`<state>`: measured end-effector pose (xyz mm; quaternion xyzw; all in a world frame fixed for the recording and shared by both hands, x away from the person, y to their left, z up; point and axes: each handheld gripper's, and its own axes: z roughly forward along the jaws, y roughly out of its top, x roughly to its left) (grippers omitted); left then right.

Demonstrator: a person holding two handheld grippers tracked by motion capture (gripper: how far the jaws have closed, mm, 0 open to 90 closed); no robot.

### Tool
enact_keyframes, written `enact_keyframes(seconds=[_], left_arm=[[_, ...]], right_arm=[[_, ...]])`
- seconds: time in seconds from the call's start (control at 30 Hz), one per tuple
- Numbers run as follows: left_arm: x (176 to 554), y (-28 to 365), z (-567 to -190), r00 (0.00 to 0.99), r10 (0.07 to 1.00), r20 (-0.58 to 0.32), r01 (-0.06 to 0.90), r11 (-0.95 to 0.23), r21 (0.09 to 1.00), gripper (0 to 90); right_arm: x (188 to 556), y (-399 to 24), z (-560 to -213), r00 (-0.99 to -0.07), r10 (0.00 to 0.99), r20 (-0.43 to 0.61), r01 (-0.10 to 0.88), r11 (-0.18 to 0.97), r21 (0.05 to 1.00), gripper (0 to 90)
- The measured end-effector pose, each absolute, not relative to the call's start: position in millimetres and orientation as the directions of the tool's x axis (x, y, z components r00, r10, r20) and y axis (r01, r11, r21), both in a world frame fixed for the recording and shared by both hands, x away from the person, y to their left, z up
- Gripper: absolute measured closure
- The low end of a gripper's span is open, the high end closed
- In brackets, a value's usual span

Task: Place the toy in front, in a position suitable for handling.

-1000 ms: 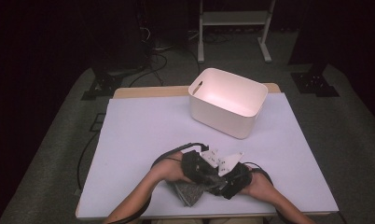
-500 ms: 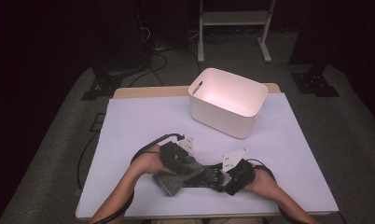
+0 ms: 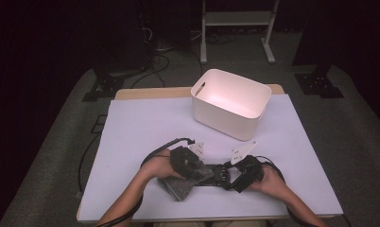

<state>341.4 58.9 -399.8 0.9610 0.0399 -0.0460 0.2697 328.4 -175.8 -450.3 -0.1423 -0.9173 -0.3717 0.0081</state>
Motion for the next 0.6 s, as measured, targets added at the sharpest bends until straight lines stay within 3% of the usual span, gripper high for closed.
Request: enact_keyframes(seconds=[0.2, 0.6], left_arm=[[340, 57, -402, 0.991, 0.035, -0.129, 0.099, -0.841, 0.533, 74.1], [338, 57, -402, 0.992, 0.025, -0.125, 0.088, -0.840, 0.536, 74.6]], right_arm=[[330, -178, -439, -0.943, 0.278, 0.185, 0.326, 0.652, 0.684, 14.7], [352, -160, -435, -0.940, 0.255, 0.228, 0.342, 0.684, 0.645, 15.6]])
